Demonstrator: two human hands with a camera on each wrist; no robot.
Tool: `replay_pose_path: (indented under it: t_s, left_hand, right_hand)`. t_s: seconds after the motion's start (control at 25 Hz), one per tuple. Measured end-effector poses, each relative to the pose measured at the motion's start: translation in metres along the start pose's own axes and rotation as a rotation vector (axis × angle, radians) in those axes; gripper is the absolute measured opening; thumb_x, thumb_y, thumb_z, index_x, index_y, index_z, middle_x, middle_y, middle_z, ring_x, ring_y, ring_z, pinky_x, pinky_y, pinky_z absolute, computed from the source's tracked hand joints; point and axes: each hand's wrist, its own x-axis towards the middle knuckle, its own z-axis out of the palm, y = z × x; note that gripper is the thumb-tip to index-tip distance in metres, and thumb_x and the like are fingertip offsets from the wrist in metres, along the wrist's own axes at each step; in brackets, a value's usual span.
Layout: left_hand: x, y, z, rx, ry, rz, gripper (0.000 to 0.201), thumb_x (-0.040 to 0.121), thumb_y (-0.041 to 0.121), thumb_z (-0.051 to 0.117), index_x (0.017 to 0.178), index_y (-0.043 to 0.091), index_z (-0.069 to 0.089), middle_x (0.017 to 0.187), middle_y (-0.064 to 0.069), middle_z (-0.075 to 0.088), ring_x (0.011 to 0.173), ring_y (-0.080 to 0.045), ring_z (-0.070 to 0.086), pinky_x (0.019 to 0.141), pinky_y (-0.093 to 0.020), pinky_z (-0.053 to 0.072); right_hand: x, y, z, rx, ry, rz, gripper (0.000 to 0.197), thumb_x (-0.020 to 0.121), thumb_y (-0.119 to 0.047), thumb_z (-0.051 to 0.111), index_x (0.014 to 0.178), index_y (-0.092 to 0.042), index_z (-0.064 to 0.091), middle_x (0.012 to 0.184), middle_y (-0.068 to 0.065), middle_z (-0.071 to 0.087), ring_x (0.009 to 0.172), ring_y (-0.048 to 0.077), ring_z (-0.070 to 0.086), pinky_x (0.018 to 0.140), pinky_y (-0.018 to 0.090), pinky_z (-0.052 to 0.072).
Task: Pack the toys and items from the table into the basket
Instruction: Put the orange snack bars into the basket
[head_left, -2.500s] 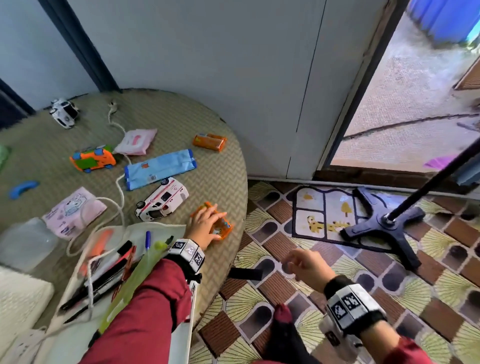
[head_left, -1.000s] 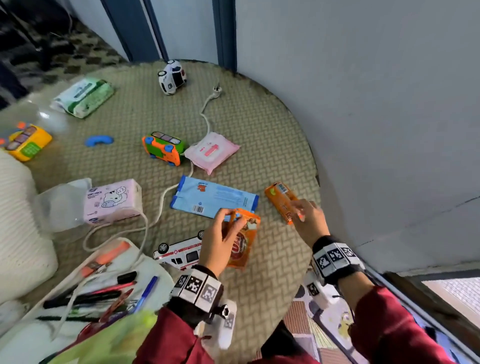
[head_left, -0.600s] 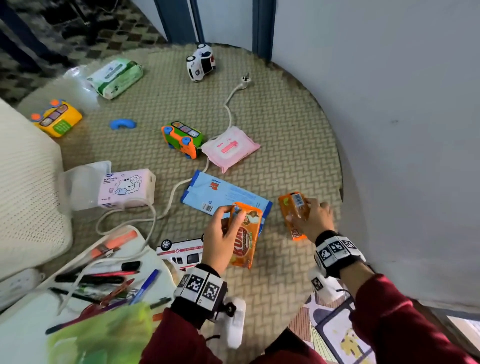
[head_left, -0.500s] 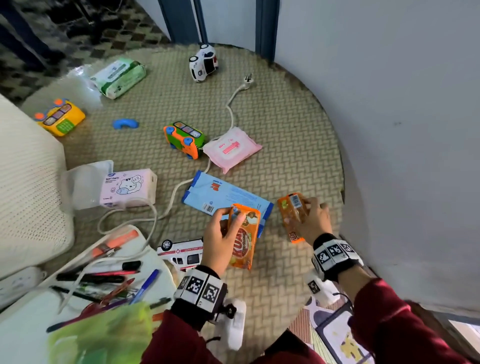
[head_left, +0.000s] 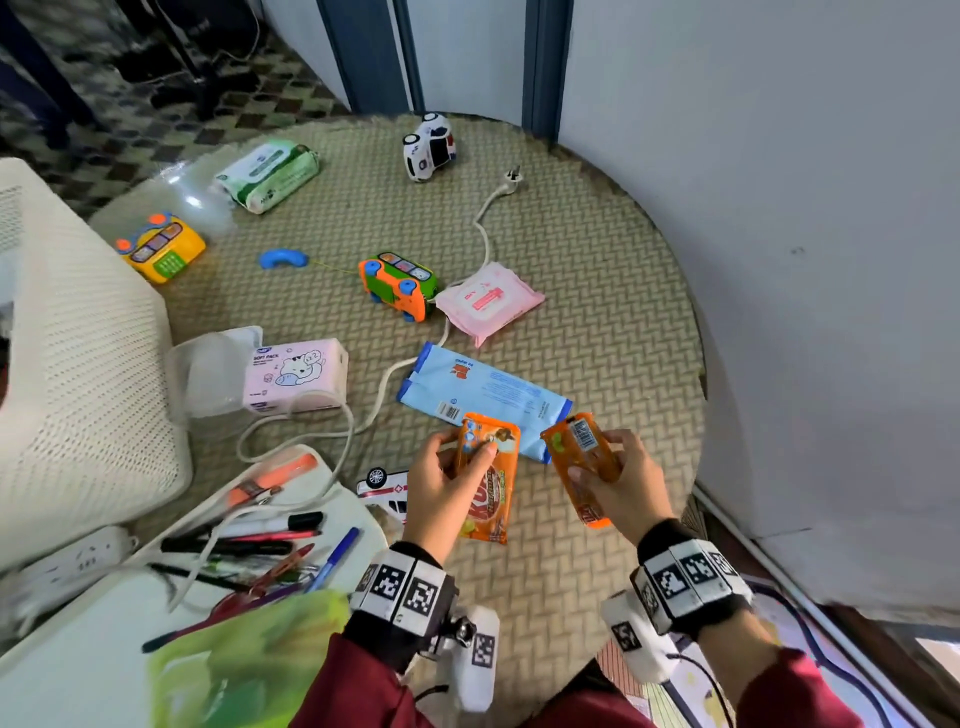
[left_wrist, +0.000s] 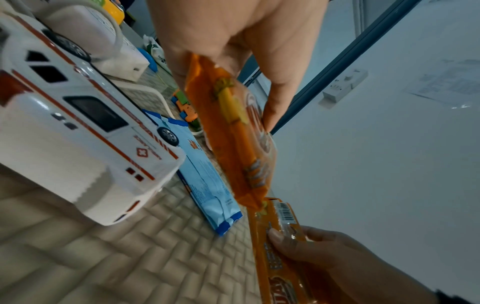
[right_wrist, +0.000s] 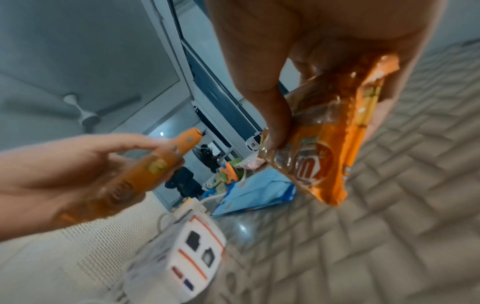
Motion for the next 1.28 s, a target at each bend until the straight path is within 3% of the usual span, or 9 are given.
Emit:
replay_pose_path:
  t_s: [0.12, 0.24, 0.44, 0.68, 0.76, 0.88, 1.0, 1.16, 1.28]
  left_hand:
    - [-0.011, -0.002, -0.020, 0.022, -0.017, 0.032, 0.028, 0.082, 0.021, 0.073, 0.106, 0.012, 0.061, 0.095, 0.000, 0.072, 0.083, -0.005, 0.069, 0.072, -0.020, 0.055]
    - [-0.023, -0.005, -0.045, 0.031, -0.036, 0.065, 0.030, 0.081, 0.022, 0.074, 0.107, 0.013, 0.062, 0.095, 0.000, 0.072, 0.085, -0.008, 0.070, 0.075, -0.024, 0.055]
    - [-0.037, -0.010, -0.084, 0.059, -0.048, 0.091, 0.033, 0.079, 0.026, 0.076, 0.105, 0.010, 0.065, 0.093, -0.005, 0.074, 0.087, -0.018, 0.071, 0.080, -0.036, 0.057]
    - [-0.066, -0.015, -0.127, 0.001, -0.038, 0.084, 0.014, 0.081, 0.015, 0.072, 0.093, 0.015, 0.065, 0.079, -0.004, 0.073, 0.067, -0.009, 0.069, 0.059, -0.020, 0.053]
    - [-0.081, -0.020, -0.145, 0.003, -0.035, 0.058, 0.011, 0.082, 0.014, 0.071, 0.091, 0.014, 0.066, 0.077, -0.004, 0.073, 0.066, -0.011, 0.069, 0.060, -0.024, 0.054]
    - [-0.106, -0.035, -0.176, 0.013, -0.036, 0.074, 0.011, 0.085, 0.010, 0.067, 0.095, 0.013, 0.066, 0.082, -0.006, 0.072, 0.068, -0.012, 0.068, 0.059, -0.023, 0.053]
    - [-0.138, -0.052, -0.209, 0.043, -0.059, 0.099, 0.015, 0.086, 0.013, 0.067, 0.100, 0.017, 0.066, 0.093, -0.007, 0.072, 0.080, -0.018, 0.069, 0.062, -0.024, 0.052]
    - [-0.184, -0.070, -0.254, 0.047, -0.076, 0.067, 0.024, 0.087, 0.021, 0.067, 0.108, 0.011, 0.063, 0.092, -0.007, 0.073, 0.082, -0.020, 0.070, 0.071, -0.034, 0.057]
    - [-0.211, -0.073, -0.290, 0.026, -0.066, 0.073, 0.018, 0.087, 0.020, 0.067, 0.103, 0.014, 0.063, 0.089, -0.005, 0.072, 0.075, -0.012, 0.070, 0.064, -0.026, 0.056]
  right_hand:
    - [-0.028, -0.009, 0.009, 0.084, 0.046, -0.029, 0.046, 0.076, -0.011, 0.076, 0.114, -0.011, 0.050, 0.094, 0.006, 0.066, 0.084, 0.020, 0.061, 0.068, 0.024, 0.043]
    - [-0.060, -0.018, 0.021, 0.130, 0.102, -0.076, 0.046, 0.075, -0.012, 0.076, 0.113, -0.011, 0.050, 0.092, 0.005, 0.067, 0.084, 0.021, 0.064, 0.075, 0.030, 0.050]
    - [-0.112, -0.029, 0.039, 0.142, 0.146, -0.155, 0.043, 0.074, -0.013, 0.078, 0.107, -0.016, 0.052, 0.083, -0.003, 0.067, 0.079, 0.018, 0.065, 0.073, 0.033, 0.052]
    - [-0.162, -0.030, 0.065, 0.096, 0.153, -0.211, 0.041, 0.074, -0.014, 0.077, 0.103, -0.022, 0.050, 0.084, -0.007, 0.064, 0.079, 0.013, 0.062, 0.065, 0.019, 0.044]
    - [-0.182, -0.026, 0.077, 0.089, 0.175, -0.213, 0.041, 0.074, -0.013, 0.077, 0.105, -0.019, 0.052, 0.086, -0.006, 0.064, 0.080, 0.013, 0.061, 0.062, 0.012, 0.041]
    - [-0.218, -0.017, 0.097, 0.086, 0.203, -0.223, 0.041, 0.072, -0.014, 0.079, 0.104, -0.019, 0.054, 0.086, -0.004, 0.066, 0.079, 0.014, 0.062, 0.064, 0.017, 0.042]
    - [-0.260, -0.008, 0.116, 0.101, 0.220, -0.202, 0.040, 0.072, -0.015, 0.079, 0.103, -0.018, 0.054, 0.086, -0.002, 0.067, 0.078, 0.014, 0.061, 0.060, 0.013, 0.040]
    - [-0.309, -0.003, 0.144, 0.113, 0.218, -0.158, 0.042, 0.073, -0.015, 0.078, 0.107, -0.014, 0.053, 0.092, 0.003, 0.067, 0.082, 0.019, 0.062, 0.069, 0.024, 0.043]
    - [-0.340, -0.008, 0.167, 0.111, 0.182, -0.162, 0.041, 0.073, -0.016, 0.078, 0.103, -0.020, 0.051, 0.092, 0.004, 0.069, 0.084, 0.021, 0.065, 0.074, 0.034, 0.053]
